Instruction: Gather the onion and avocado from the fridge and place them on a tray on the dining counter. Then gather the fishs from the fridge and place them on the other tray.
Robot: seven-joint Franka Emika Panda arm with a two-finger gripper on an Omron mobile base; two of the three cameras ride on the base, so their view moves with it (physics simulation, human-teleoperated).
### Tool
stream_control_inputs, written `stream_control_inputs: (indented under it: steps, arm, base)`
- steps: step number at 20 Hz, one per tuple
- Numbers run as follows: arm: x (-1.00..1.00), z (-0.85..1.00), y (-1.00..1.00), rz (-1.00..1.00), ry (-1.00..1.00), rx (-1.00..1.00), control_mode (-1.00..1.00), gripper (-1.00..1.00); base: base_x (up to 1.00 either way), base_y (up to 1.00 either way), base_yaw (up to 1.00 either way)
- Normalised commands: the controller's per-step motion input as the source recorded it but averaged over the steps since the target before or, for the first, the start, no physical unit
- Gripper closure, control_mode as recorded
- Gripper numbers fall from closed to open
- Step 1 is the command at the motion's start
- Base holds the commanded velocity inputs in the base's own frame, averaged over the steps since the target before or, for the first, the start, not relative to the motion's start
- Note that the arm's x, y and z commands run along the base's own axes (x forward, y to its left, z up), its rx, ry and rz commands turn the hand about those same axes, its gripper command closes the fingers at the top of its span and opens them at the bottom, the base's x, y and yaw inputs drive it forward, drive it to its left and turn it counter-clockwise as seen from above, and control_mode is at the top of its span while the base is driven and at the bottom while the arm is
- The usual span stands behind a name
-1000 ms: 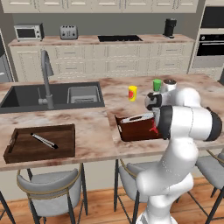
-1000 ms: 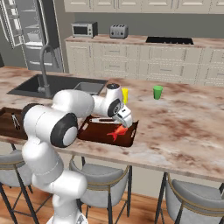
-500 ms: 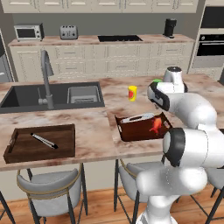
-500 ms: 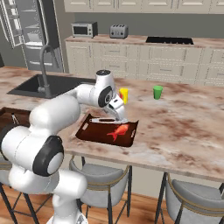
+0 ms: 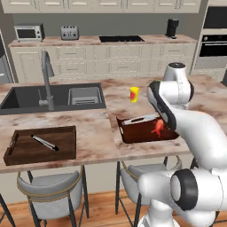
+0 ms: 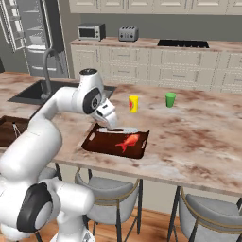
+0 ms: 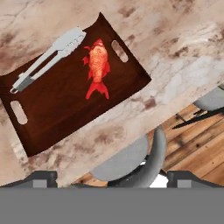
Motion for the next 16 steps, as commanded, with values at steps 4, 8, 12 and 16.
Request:
stream_control_inputs:
  steps: [4, 8, 12, 16]
  arm:
    - [-0.97, 0.27, 0.43, 0.07, 0.0, 0.0, -1.0, -1.0]
    - [-0.98, 0.17, 0.41, 0.12, -0.01, 0.0, -1.0, -1.0]
    - [-0.7, 0.21, 0.43, 0.19, -0.04, 0.0, -1.0, -1.0]
    - [-0.48, 0.18, 0.43, 0.18, 0.0, 0.0, -1.0, -1.0]
  base:
    - [0.0, 0.0, 0.0]
    - [0.0, 0.0, 0.0]
    - [0.0, 0.0, 0.0]
    - [0.0, 0.0, 0.0]
